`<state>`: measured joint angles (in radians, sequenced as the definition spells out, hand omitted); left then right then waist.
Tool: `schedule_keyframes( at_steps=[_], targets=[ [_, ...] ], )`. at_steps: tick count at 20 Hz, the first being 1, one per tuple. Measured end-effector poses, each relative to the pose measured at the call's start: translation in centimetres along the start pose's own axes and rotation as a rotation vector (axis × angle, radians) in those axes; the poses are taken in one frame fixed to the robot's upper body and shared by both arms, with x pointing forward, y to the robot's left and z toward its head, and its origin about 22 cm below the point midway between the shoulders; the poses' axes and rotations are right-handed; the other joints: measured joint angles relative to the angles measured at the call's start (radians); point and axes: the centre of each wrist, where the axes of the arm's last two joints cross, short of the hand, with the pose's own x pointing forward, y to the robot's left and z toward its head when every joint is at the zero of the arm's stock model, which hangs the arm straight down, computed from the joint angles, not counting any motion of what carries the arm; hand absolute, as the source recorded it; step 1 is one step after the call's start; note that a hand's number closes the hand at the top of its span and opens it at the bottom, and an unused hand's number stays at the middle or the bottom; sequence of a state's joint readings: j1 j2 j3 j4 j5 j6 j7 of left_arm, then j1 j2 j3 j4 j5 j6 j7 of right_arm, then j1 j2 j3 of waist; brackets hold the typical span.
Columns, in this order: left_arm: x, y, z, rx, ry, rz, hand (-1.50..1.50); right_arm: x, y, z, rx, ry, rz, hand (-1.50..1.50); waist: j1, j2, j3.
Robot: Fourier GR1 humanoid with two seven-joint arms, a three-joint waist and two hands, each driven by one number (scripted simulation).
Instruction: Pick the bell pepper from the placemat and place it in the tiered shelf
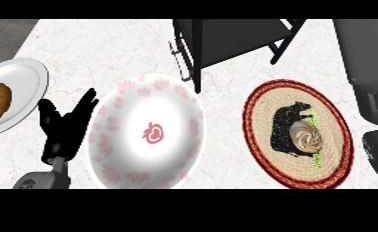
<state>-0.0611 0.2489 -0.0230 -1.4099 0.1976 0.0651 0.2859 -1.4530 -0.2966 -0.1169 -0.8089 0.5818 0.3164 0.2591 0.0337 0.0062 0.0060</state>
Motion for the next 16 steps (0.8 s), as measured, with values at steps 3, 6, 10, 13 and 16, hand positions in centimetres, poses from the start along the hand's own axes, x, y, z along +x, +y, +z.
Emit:
schedule_keyframes(
  at_steps=[3, 6, 10, 13, 16],
  targets=[
    [0.0, 0.0, 0.1, 0.002, 0.003, 0.002, 0.0, -0.5, 0.8, -0.8, -0.012, -0.001, 0.006, 1.5, 0.002, 0.001, 0.0],
    [0.0, 0.2, 0.0, 0.001, 0.007, 0.006, 0.0, -1.2, 1.3, -1.2, -0.016, -0.018, 0.001, 1.5, -0.002, 0.0, 0.0],
    [-0.1, -0.1, -0.1, 0.0, -0.003, 0.0, 0.0, -1.2, 1.5, -1.8, -0.014, -0.043, -0.008, 1.5, -0.001, 0.0, 0.001],
    [-0.4, 0.1, -0.1, -0.003, -0.012, 0.003, 0.0, -1.5, 1.6, -2.1, -0.018, -0.057, -0.013, 1.5, 0.001, 0.0, 0.001],
    [-0.2, 0.6, -0.1, -0.008, -0.004, -0.005, 0.0, -2.2, 1.7, -2.2, -0.007, -0.057, 0.005, 1.5, 0.0, 0.0, 0.001]
  ],
)
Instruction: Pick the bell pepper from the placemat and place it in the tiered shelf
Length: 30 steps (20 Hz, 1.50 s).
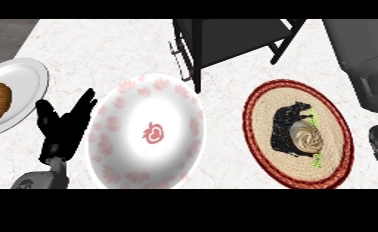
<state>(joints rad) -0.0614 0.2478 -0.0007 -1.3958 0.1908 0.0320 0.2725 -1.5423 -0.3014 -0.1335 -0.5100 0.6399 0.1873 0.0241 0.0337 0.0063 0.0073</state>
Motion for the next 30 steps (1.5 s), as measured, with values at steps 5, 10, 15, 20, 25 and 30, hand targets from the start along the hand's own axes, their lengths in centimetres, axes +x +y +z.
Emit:
schedule_keyframes(
  at_steps=[5, 10, 15, 20, 25, 30],
  targets=[
    [0.1, -0.4, 0.1, 0.009, 0.001, 0.007, 0.0, 0.1, 0.1, -0.3, -0.033, 0.029, -0.065, -1.5, -0.002, -0.001, 0.0],
    [0.0, -0.4, 0.3, 0.014, 0.001, 0.003, 0.0, 0.0, -1.0, -0.4, -0.094, 0.082, -0.233, -1.5, -0.003, -0.002, 0.0],
    [0.1, -0.5, 0.0, 0.011, 0.003, 0.01, 0.0, -0.2, -2.4, -0.3, -0.136, 0.093, -0.425, -1.5, -0.003, 0.0, -0.001],
    [0.0, -0.3, 0.0, 0.007, 0.002, 0.007, 0.0, -1.2, -4.1, 0.1, -0.192, 0.118, -0.607, -1.5, -0.004, 0.0, 0.0],
    [0.2, -0.4, 0.1, 0.001, 0.004, 0.005, 0.0, -2.3, -7.2, 1.0, -0.34, 0.164, -0.651, -1.5, -0.001, 0.002, -0.001],
    [0.0, -0.7, 0.0, 0.002, -0.007, 0.01, 0.0, -5.1, -10.3, 2.8, -0.495, 0.248, -0.666, -1.5, -0.002, 0.003, 0.0]
  ],
)
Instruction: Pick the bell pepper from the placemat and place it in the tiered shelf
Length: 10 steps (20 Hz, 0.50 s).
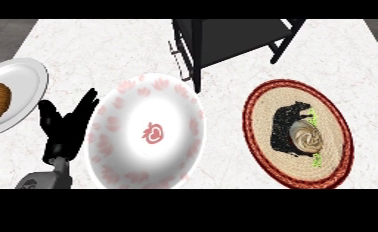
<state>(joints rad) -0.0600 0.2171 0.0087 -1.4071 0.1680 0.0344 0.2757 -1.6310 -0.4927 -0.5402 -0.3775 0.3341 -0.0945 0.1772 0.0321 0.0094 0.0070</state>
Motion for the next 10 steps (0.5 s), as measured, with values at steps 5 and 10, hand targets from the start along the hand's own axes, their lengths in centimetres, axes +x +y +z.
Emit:
schedule_keyframes(
  at_steps=[5, 10],
  targets=[
    [0.3, -0.3, -0.1, 0.005, 0.006, -0.007, 0.0, -1.0, -5.8, -0.2, -0.101, 0.048, -0.07, -1.5, 0.002, 0.002, 0.0],
    [0.3, -0.2, 0.1, 0.007, -0.003, -0.015, 0.0, -2.3, -11.7, 0.3, -0.105, 0.067, -0.096, -1.5, 0.008, 0.005, 0.0]
  ],
)
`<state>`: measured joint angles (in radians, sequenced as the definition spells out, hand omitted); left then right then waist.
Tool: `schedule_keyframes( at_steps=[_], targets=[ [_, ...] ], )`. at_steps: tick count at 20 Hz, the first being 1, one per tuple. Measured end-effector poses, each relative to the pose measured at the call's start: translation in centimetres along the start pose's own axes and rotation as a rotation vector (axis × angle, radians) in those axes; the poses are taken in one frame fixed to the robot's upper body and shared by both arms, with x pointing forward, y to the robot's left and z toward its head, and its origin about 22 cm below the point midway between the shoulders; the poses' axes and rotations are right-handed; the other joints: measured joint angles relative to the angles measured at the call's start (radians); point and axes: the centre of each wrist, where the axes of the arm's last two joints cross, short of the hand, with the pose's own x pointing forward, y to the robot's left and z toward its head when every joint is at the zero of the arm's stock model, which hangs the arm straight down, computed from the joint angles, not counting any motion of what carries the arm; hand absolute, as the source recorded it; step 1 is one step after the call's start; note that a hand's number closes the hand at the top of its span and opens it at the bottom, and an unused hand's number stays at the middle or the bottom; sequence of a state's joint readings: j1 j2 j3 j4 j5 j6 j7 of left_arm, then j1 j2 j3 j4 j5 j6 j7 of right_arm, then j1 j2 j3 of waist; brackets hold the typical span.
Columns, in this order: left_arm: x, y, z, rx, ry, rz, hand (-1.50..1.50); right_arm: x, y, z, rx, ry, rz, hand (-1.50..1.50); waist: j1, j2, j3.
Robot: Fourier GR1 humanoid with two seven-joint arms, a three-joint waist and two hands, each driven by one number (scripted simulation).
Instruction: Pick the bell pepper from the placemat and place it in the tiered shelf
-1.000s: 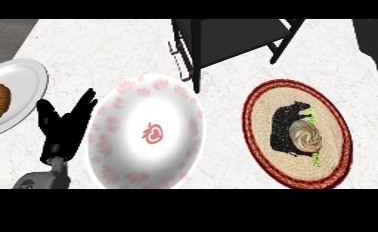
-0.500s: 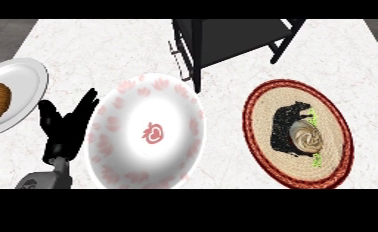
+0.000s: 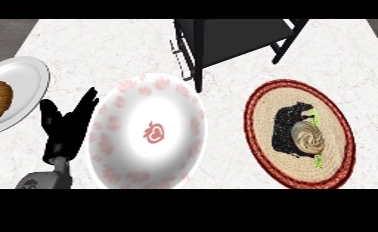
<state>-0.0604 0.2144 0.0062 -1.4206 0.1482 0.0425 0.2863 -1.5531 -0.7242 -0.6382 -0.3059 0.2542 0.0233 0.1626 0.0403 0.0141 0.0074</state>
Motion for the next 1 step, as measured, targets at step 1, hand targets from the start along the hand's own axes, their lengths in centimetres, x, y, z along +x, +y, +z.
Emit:
schedule_keyframes(
  at_steps=[1],
  targets=[
    [0.03, 0.29, -0.08, -0.004, 0.001, 0.004, 0.0, -0.2, -1.08, 0.05, 0.007, -0.003, -0.002, -1.5, 0.0, 0.001, 0.0]
  ],
)
